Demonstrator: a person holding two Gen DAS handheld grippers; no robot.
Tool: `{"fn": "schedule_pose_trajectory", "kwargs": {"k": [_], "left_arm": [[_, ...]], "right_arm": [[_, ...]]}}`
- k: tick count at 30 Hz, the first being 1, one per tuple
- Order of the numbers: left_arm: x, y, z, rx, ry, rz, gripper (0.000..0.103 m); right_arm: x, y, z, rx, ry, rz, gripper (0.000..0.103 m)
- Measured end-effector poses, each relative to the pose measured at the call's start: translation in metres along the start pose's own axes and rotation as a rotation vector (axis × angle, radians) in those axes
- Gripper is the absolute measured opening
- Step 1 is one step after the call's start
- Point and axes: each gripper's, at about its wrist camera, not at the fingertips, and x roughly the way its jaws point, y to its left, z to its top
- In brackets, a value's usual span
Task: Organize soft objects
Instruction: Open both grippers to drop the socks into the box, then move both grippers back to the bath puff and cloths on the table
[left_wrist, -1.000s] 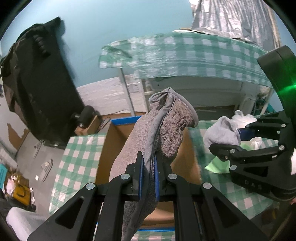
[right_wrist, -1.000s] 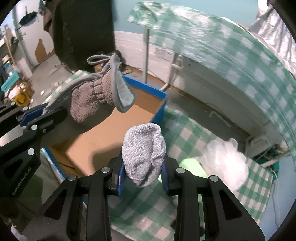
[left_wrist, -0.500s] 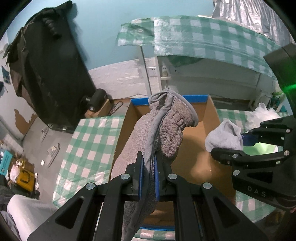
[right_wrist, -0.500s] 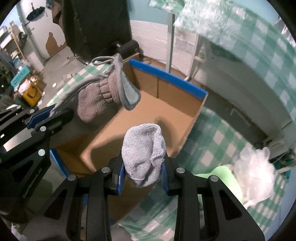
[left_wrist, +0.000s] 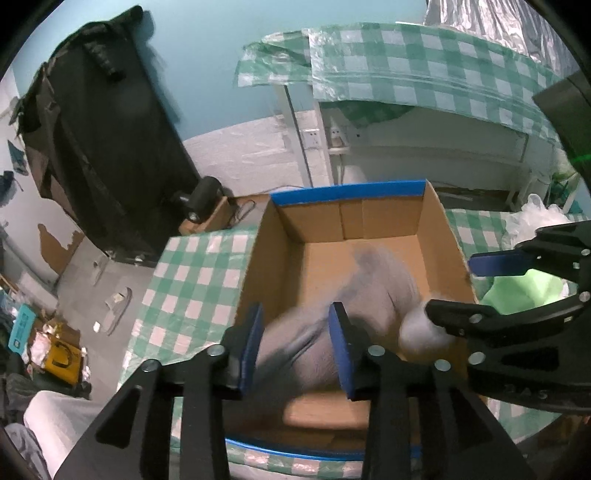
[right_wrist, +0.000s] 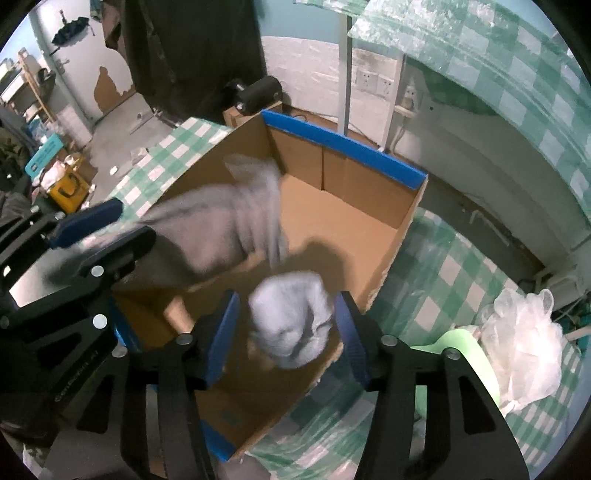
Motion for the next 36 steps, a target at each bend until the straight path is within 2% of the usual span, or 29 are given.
{"fn": "schedule_pose_trajectory", "kwargs": {"k": [3,6,9,16,27,31,36], "left_arm": [[-0.001,0.003,0.001,-0.014,-0.002,0.007,0.042],[-0.002,0.004,0.002,-0.029,0.000,0.003,0.045],[-0.005,0.002,0.002,-0.027,-0.005,-0.005,0.053],[-0.016,-0.018,0.005,0.019,-0.037,-0.015,0.065],[-0.030,-0.043,0.009,0.070,-0.062,-0.050,0.071],[-0.033,-0.052,0.010,0.084,-0.066,-0.060,0.074],[-0.032,-0.065,0.010,0.091,-0.052,-0.090,0.075]], "right_arm": [[-0.005,-0.004,-0.001,0.004,-0.017,-0.012,0.065],[-0.009,-0.011,-0.004,0.017,-0.025,-0.016,0.065],[-0.012,-0.017,-0.007,0.030,-0.027,-0.020,0.066],[-0.022,-0.032,-0.021,0.049,-0.030,-0.055,0.071],[-0.041,-0.059,-0.042,0.087,-0.038,-0.106,0.071],[-0.048,-0.068,-0.049,0.095,-0.048,-0.123,0.075],[-0.057,-0.078,-0.059,0.104,-0.053,-0.154,0.075]]}}
